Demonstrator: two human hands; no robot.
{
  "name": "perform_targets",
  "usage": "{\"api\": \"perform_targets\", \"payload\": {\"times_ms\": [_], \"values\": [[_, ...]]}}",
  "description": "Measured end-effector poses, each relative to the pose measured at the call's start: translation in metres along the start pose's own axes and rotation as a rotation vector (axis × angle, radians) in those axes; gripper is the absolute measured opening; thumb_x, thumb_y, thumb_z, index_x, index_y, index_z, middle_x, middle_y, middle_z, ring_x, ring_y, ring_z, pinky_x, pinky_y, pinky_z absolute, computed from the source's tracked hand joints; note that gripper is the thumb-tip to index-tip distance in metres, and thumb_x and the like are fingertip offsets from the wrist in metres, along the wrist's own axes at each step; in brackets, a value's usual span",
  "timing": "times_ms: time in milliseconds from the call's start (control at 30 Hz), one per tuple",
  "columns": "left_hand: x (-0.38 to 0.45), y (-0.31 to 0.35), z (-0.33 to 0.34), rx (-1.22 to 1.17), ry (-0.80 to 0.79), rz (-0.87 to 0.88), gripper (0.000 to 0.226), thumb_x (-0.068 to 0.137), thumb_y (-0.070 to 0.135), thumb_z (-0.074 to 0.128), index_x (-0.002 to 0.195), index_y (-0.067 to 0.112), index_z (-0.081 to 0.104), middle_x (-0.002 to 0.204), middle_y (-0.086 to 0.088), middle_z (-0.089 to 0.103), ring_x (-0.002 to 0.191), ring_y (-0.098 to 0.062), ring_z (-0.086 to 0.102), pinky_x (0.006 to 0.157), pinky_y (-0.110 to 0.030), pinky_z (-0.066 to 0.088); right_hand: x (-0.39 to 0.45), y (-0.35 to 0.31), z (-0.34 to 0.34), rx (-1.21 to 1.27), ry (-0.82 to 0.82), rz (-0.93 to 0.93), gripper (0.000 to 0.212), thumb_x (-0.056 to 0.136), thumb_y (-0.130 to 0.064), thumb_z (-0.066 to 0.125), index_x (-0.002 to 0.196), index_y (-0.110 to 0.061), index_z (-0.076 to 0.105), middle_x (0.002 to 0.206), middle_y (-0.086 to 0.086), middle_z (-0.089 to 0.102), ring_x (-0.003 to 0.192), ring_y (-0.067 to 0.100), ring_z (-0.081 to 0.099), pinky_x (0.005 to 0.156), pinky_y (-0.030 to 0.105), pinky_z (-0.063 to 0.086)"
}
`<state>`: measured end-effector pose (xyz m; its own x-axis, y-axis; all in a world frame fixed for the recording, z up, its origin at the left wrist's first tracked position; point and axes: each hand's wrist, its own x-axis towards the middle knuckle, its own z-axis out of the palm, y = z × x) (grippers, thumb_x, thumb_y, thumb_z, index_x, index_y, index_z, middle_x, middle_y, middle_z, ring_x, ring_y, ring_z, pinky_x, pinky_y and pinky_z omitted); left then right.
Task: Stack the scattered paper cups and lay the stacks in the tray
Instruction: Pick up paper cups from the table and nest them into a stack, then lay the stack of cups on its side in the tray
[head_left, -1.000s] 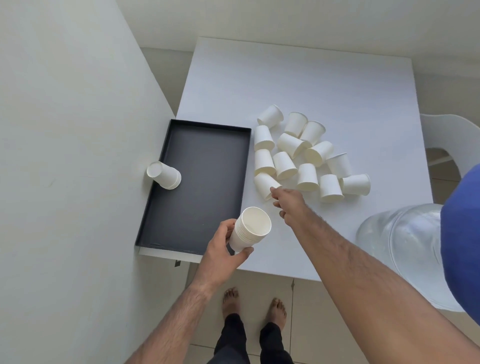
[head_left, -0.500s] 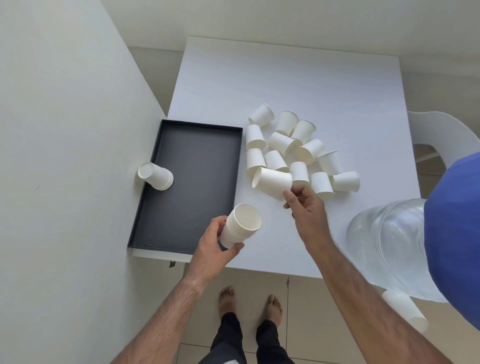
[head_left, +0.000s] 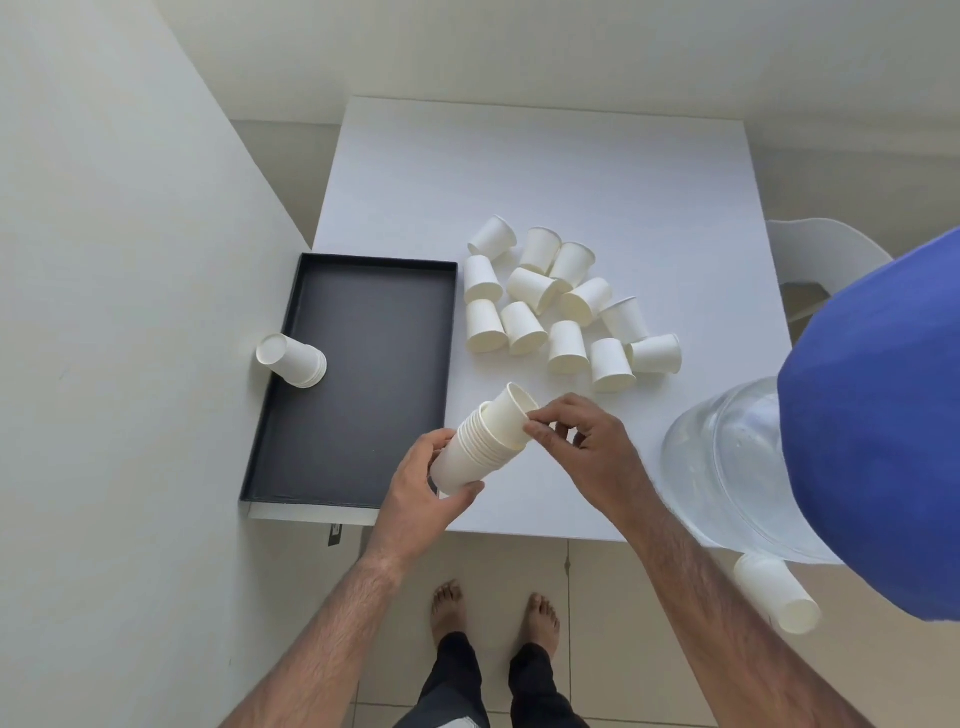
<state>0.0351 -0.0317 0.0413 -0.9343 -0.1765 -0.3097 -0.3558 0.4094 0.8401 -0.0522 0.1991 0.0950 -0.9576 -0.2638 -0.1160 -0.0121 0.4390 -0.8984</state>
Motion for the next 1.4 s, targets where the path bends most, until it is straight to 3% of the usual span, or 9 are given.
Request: {"api": "perform_targets", "payload": {"times_ms": [267,467,533,667,800,900,1067,1267,1400], "values": [[-0.019,0.005,0.004,0.009,-0.017,0.069,0.072,0.082,0.038,0.091,0.128,0.073,0.048,0.134,0.036,0.055,0.124,0.006,0.057,0.091,-0.020,0.055,-0.020,0.007,0.002,0.130,-0.214,0.119,0.006,0.094,-0.032,0.079,0.092,-0.029,0.083,0.094,-0.008,0.072,0.078,0.005,0.056,0.075,0.029,0.045],[-0.034,0.011,0.008,-0.087,0.020,0.031,0.068,0.081,0.040,0.092,0.136,0.055,0.055,0.134,0.029,0.059,0.120,0.003,0.061,0.094,-0.028,0.061,-0.028,0.009,0.001,0.208,-0.101,0.188,0.006,0.097,-0.034,0.076,0.093,-0.033,0.081,0.088,-0.013,0.076,0.078,0.015,0.063,0.073,0.024,0.049],[-0.038,0.016,0.010,-0.158,0.057,-0.006,0.068,0.080,0.043,0.094,0.135,0.049,0.054,0.130,0.027,0.061,0.115,0.001,0.065,0.093,-0.032,0.062,-0.030,0.010,0.004,0.304,-0.037,0.248,0.008,0.097,-0.033,0.075,0.092,-0.033,0.082,0.081,-0.011,0.075,0.073,0.008,0.063,0.066,0.017,0.049],[-0.043,0.028,0.010,-0.280,0.156,-0.051,0.066,0.080,0.042,0.094,0.130,0.049,0.053,0.119,0.027,0.063,0.111,-0.001,0.067,0.090,-0.032,0.062,-0.033,0.013,0.014,0.437,0.089,0.377,0.010,0.097,-0.030,0.076,0.095,-0.028,0.085,0.079,0.002,0.077,0.071,0.009,0.065,0.061,0.025,0.051],[-0.047,0.030,0.001,-0.299,0.261,-0.044,0.066,0.082,0.038,0.094,0.129,0.051,0.050,0.120,0.029,0.060,0.106,0.001,0.069,0.080,-0.030,0.065,-0.034,0.009,0.038,0.331,0.120,0.379,0.010,0.097,-0.028,0.075,0.102,-0.030,0.083,0.084,-0.013,0.079,0.068,-0.001,0.065,0.054,0.016,0.050],[-0.050,0.023,-0.011,-0.277,0.337,-0.023,0.066,0.083,0.034,0.093,0.129,0.053,0.050,0.130,0.024,0.060,0.114,-0.002,0.066,0.079,-0.021,0.060,-0.030,0.000,0.059,0.289,0.045,0.372,0.017,0.099,-0.028,0.072,0.112,-0.030,0.081,0.098,-0.016,0.079,0.079,0.008,0.067,0.054,0.017,0.052],[-0.050,0.009,-0.036,-0.315,0.479,-0.051,0.072,0.086,0.021,0.092,0.132,0.050,0.045,0.136,0.019,0.057,0.122,-0.005,0.065,0.093,-0.034,0.062,-0.028,-0.017,0.103,0.314,-0.079,0.382,0.022,0.101,-0.022,0.066,0.120,-0.025,0.077,0.109,-0.009,0.076,0.098,0.019,0.071,0.059,0.020,0.057],[-0.042,-0.015,-0.069,-0.176,0.589,-0.025,0.059,0.087,0.014,0.089,0.125,0.038,0.052,0.131,0.013,0.058,0.124,-0.016,0.061,0.102,-0.040,0.056,-0.021,-0.034,0.164,0.372,-0.162,0.421,0.033,0.101,-0.015,0.065,0.133,-0.018,0.060,0.117,-0.003,0.069,0.104,0.014,0.069,0.069,0.025,0.064],[-0.032,-0.028,-0.094,-0.035,0.633,0.012,0.046,0.094,0.016,0.082,0.130,0.029,0.057,0.131,0.016,0.059,0.125,-0.005,0.056,0.107,-0.030,0.048,-0.004,-0.043,0.199,0.356,-0.266,0.476,0.034,0.098,-0.015,0.063,0.132,-0.019,0.057,0.120,-0.004,0.068,0.110,0.010,0.068,0.076,0.028,0.066]]}}
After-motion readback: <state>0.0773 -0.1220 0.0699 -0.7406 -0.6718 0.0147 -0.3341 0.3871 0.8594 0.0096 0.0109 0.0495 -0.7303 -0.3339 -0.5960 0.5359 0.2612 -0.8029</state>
